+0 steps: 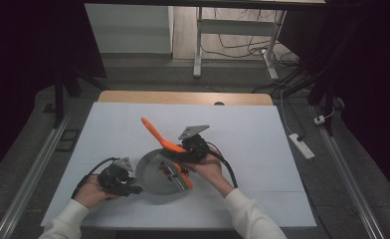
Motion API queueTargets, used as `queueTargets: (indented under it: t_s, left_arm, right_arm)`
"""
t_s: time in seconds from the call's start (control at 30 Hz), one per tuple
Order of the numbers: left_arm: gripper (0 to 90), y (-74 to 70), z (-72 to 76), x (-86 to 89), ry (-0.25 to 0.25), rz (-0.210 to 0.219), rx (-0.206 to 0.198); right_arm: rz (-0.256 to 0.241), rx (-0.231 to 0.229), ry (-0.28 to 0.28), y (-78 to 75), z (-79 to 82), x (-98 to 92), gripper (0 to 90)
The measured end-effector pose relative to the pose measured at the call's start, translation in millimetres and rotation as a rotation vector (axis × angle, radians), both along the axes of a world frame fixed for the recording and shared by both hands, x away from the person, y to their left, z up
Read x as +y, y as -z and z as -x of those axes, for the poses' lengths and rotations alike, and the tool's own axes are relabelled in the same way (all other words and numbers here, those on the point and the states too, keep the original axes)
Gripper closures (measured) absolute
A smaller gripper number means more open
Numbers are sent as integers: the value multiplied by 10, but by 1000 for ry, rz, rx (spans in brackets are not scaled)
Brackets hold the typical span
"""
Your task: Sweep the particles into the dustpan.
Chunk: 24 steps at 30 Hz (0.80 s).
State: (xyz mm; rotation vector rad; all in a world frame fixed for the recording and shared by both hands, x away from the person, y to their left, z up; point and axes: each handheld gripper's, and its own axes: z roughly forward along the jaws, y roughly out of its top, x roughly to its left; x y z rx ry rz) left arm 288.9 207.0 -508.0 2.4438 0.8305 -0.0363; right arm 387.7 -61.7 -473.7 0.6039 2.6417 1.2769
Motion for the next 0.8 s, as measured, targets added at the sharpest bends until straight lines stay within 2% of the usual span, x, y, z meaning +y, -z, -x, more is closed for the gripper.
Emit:
queueTargets:
  t_s: [0.03,0.07,0.23,0.4,0.63,0.8]
  left_arm:
    - [618,2,-1,1,1,0,0]
    - [618,5,-2,2,2,1,1]
    - [618,9,-1,4,0,5,2]
    - [618,9,6,-2,-5,2,0]
    - [618,15,7,0,-5,6,0]
    - [617,15,7,0,-3,3,-1]
  right_arm:
    - [-12,-8,45,-38,-53,-98,700]
    - [-12,-8,45,-38,-53,-98,700]
    - [-16,-4,138,-42,-193,-312,700]
    - [41,-5,196,38,-268,-403,700]
    - [72,30,195,148,-289,-400,700]
    - [79,57,160,206,-227,-315,700]
